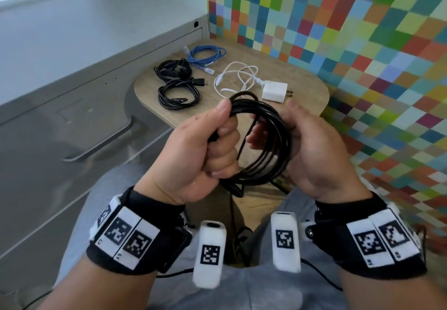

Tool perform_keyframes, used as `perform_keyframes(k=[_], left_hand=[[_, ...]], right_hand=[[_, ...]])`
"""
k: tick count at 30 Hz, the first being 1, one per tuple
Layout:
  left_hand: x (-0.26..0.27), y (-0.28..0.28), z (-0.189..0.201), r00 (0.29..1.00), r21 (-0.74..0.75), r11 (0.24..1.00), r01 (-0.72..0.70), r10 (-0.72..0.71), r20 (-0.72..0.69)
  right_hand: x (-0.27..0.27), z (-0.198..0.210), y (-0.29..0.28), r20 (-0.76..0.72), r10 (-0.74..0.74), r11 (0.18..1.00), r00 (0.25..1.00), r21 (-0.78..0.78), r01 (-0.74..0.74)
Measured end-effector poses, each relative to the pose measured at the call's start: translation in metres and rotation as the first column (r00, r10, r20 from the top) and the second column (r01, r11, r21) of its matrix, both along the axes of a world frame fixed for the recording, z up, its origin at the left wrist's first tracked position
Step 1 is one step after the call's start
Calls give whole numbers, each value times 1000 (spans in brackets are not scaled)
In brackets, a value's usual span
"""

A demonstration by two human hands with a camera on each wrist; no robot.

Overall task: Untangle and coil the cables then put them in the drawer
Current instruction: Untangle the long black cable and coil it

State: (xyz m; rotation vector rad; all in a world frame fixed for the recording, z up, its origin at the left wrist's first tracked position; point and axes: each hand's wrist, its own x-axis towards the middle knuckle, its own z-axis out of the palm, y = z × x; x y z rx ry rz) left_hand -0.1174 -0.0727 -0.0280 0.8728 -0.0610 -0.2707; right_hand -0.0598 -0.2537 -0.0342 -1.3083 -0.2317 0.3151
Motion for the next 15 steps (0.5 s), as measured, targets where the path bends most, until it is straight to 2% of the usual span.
perform_keyframes(k=[2, 4, 7, 9, 15], left_hand=[[3, 2, 0, 994, 39, 993, -109, 109, -6], [5, 3, -1, 985, 81, 982, -173, 174, -7], [6, 2, -4, 978, 183, 962, -205, 207, 8], [7, -1, -5, 978, 248, 946, -209, 207, 36], [10, -4, -6, 976, 310, 925, -218, 211, 57]], right_hand=[[1, -2, 0, -70, 98, 992, 993, 92, -92], [2, -5, 1, -16, 162, 985, 987, 71, -160], [2, -11, 5, 94, 101, 988, 990, -126, -89], [0, -12, 9, 84, 51, 989, 995, -145, -38], [-3, -9, 14, -70, 103, 994, 992, 41, -101]])
